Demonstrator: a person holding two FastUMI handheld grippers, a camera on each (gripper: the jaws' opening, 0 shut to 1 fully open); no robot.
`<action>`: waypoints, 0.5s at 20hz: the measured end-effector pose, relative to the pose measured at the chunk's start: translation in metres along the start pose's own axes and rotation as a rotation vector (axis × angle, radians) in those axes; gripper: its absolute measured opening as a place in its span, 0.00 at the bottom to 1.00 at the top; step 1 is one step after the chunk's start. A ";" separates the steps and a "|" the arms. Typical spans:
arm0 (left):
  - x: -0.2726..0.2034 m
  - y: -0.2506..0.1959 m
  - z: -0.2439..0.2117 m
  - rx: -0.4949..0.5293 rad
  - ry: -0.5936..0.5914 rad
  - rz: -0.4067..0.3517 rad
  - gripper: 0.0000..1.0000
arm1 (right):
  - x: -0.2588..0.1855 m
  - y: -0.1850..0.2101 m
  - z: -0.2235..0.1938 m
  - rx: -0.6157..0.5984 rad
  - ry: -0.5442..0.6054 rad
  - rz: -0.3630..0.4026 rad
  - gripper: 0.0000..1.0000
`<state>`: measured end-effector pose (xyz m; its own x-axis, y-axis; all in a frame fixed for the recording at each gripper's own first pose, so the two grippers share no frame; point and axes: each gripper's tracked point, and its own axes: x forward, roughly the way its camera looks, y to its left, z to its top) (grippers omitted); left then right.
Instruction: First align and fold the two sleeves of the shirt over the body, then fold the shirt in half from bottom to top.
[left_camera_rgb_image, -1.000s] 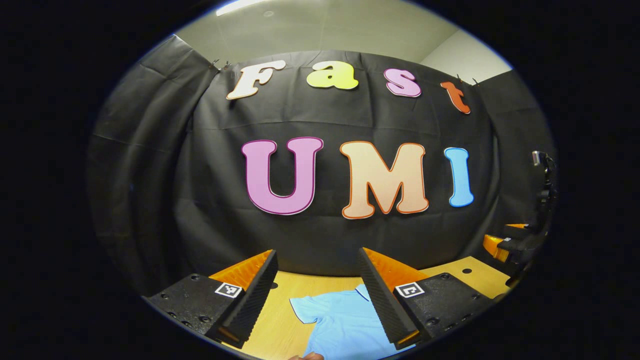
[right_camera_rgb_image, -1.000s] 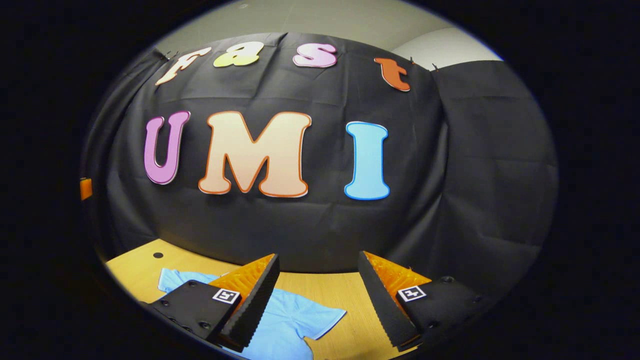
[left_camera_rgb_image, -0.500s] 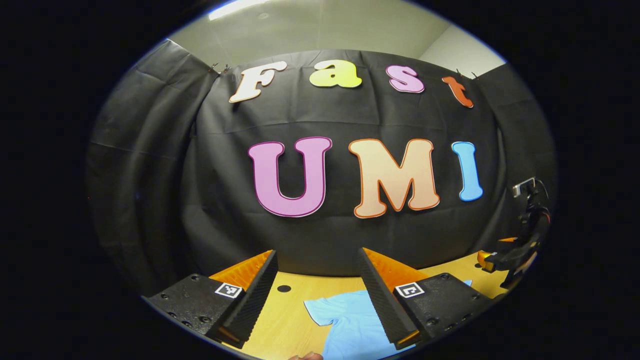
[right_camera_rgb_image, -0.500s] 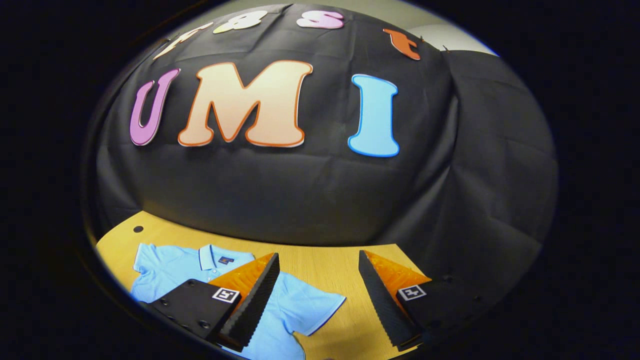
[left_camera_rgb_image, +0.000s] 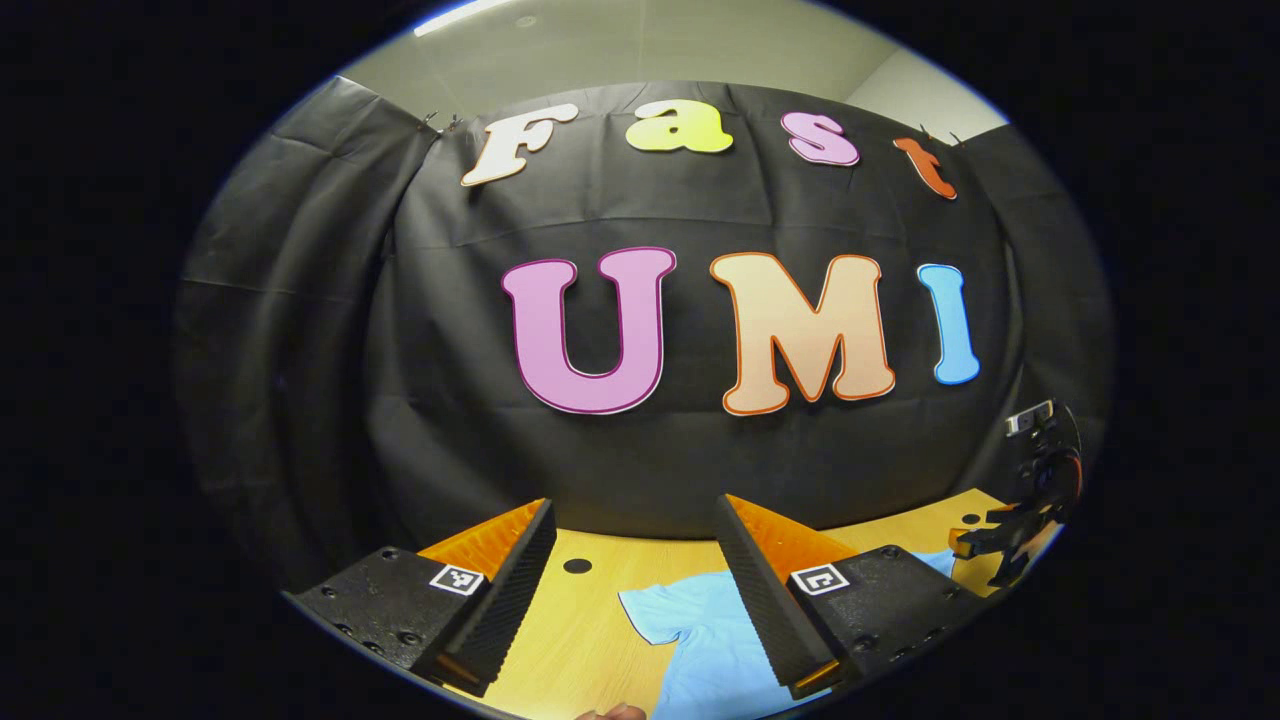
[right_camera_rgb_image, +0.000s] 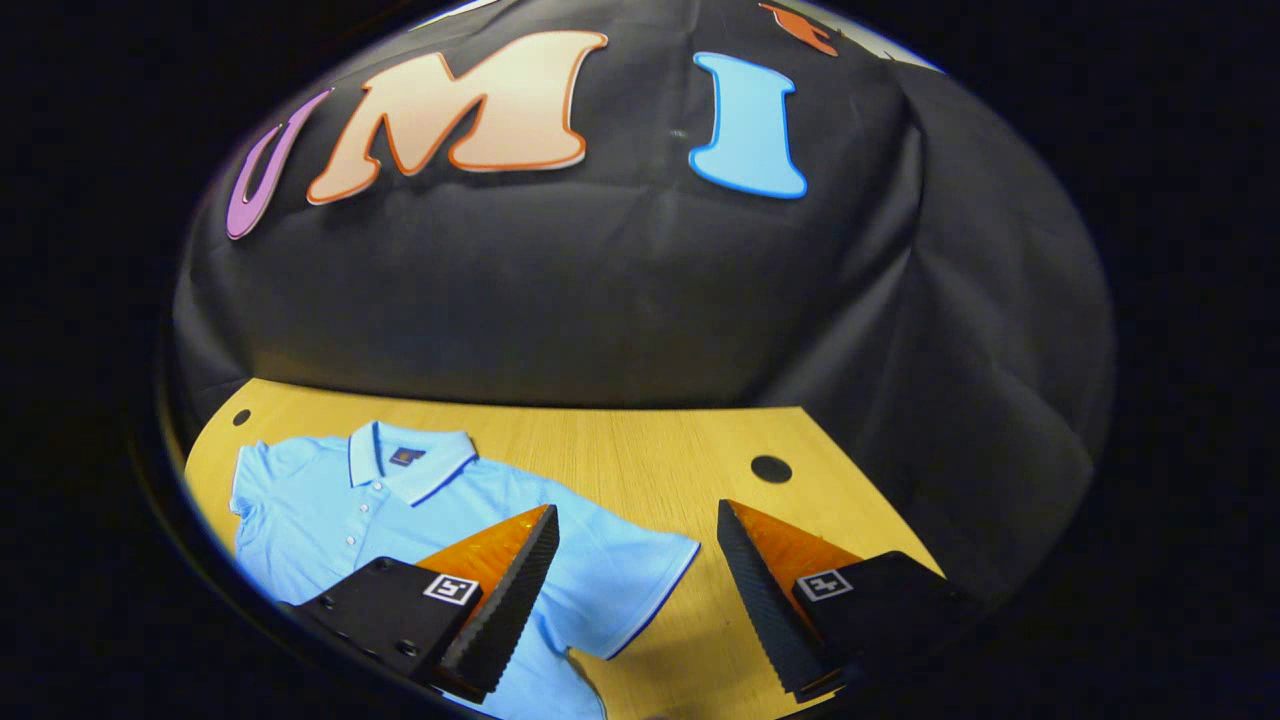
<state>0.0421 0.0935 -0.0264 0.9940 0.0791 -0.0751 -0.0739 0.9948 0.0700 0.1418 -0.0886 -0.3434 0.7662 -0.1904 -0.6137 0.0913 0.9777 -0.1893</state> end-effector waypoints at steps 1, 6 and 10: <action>0.002 0.001 -0.002 0.003 0.002 0.001 0.95 | 0.005 -0.002 -0.006 -0.001 0.008 -0.007 0.99; 0.013 0.008 -0.011 0.008 0.025 0.009 0.95 | 0.025 -0.008 -0.030 0.004 0.078 -0.032 1.00; 0.021 0.009 -0.015 0.019 0.034 0.005 0.95 | 0.040 -0.018 -0.053 0.031 0.153 -0.066 0.99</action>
<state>0.0612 0.1051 -0.0427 0.9903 0.0861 -0.1087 -0.0766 0.9931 0.0890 0.1373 -0.1185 -0.4050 0.6520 -0.2632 -0.7111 0.1596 0.9645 -0.2106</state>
